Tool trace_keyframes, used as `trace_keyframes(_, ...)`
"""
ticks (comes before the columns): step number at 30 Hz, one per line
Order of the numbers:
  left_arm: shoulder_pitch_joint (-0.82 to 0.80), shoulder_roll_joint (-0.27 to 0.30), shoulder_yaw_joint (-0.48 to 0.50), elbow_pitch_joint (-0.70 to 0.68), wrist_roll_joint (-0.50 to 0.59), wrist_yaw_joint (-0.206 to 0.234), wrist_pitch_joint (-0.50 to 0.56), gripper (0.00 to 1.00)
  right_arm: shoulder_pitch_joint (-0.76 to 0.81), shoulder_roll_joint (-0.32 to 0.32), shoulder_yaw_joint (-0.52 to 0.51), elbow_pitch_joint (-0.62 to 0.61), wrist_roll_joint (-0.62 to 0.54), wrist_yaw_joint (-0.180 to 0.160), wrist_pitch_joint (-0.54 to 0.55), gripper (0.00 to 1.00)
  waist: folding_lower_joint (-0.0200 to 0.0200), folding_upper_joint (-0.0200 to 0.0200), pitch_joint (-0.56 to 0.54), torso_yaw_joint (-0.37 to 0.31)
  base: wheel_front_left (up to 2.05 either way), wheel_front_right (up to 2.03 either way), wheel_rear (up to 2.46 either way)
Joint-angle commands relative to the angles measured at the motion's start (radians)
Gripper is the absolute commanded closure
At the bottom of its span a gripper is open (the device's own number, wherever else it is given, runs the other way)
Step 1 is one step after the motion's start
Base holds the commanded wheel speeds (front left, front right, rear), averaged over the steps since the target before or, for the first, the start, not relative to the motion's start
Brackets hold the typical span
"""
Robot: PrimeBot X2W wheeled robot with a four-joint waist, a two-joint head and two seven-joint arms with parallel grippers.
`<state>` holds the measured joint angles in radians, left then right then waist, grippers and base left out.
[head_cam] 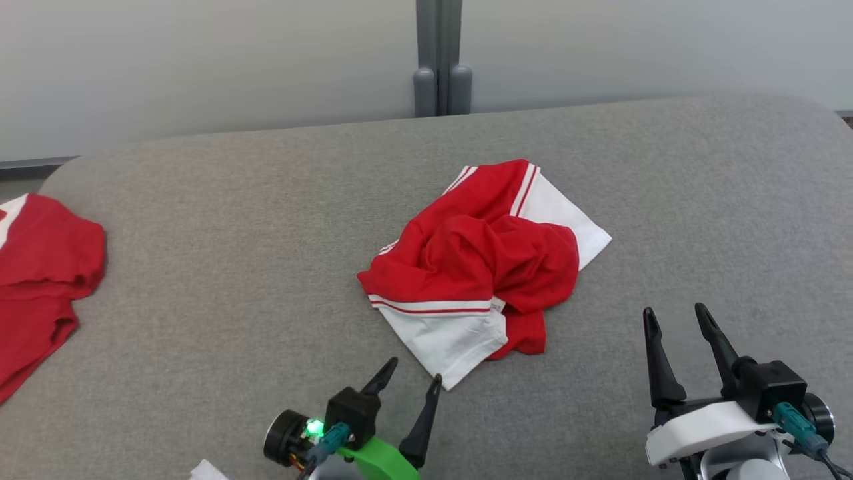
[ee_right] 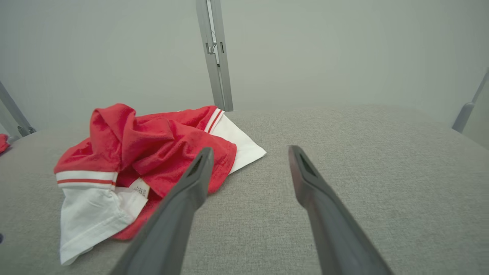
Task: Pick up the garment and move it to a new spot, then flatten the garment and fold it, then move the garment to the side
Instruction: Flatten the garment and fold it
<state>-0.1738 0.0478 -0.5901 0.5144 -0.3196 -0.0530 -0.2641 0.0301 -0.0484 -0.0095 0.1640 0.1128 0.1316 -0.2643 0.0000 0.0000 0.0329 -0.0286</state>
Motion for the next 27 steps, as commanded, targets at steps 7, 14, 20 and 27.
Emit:
trace_keyframes(7, -0.153, 0.005, -0.132, 0.189, -0.069, 0.028, 0.017, 0.00, -0.043, -0.003, 0.002, -0.005, -0.002, -0.002, 0.000, 0.00, 0.0000, 0.0000, 0.110, -0.143, 0.00, 0.00, 0.00)
trace_keyframes(14, -0.216, 0.005, -0.176, 0.303, -0.129, 0.086, 0.011, 0.64, -0.046, -0.003, -0.009, -0.008, 0.007, -0.002, 0.000, 0.00, 0.0000, 0.0000, 0.117, -0.174, 0.00, 0.00, 0.00)
trace_keyframes(20, -0.256, 0.005, -0.162, 0.307, -0.148, 0.117, 0.000, 1.00, -0.038, -0.003, -0.028, -0.012, 0.009, -0.002, 0.000, 0.00, 0.0000, 0.0000, 0.099, -0.142, 0.00, 0.00, 0.00)
trace_keyframes(27, -0.237, 0.086, -0.054, 0.087, -0.075, 0.162, 0.000, 1.00, -0.018, -0.003, -0.050, -0.015, 0.003, -0.002, 0.000, 0.00, 0.0000, 0.0000, 0.058, -0.057, 0.00, 0.00, 0.00)
